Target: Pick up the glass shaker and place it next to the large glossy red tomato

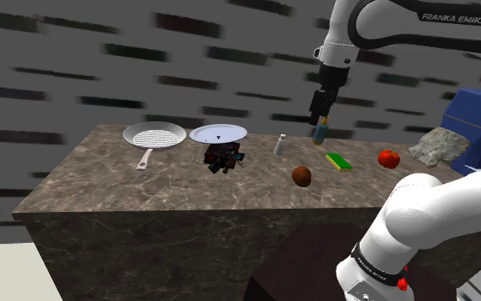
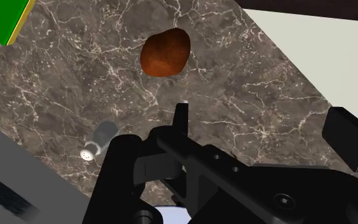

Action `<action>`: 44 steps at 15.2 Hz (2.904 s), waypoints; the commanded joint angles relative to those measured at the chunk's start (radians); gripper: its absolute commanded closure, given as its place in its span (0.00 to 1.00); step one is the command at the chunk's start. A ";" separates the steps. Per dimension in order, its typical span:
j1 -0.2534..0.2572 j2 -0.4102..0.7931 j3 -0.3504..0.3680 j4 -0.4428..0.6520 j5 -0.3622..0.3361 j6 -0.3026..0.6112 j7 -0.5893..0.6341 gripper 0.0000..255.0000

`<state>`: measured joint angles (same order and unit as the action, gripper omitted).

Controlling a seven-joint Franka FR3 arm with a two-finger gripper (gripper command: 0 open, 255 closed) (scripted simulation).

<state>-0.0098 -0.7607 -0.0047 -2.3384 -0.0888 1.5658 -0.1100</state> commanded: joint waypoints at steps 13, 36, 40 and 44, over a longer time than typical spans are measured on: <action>-0.062 0.316 -0.143 0.010 -0.072 0.336 -0.090 0.00; -0.151 0.964 -0.285 0.323 0.055 0.700 -0.283 0.00; -0.154 0.984 -0.284 0.313 0.062 0.731 -0.288 0.00; -0.154 0.984 -0.284 0.313 0.062 0.731 -0.288 0.00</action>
<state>-0.1637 0.2233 -0.2883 -2.0253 -0.0269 2.2962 -0.3977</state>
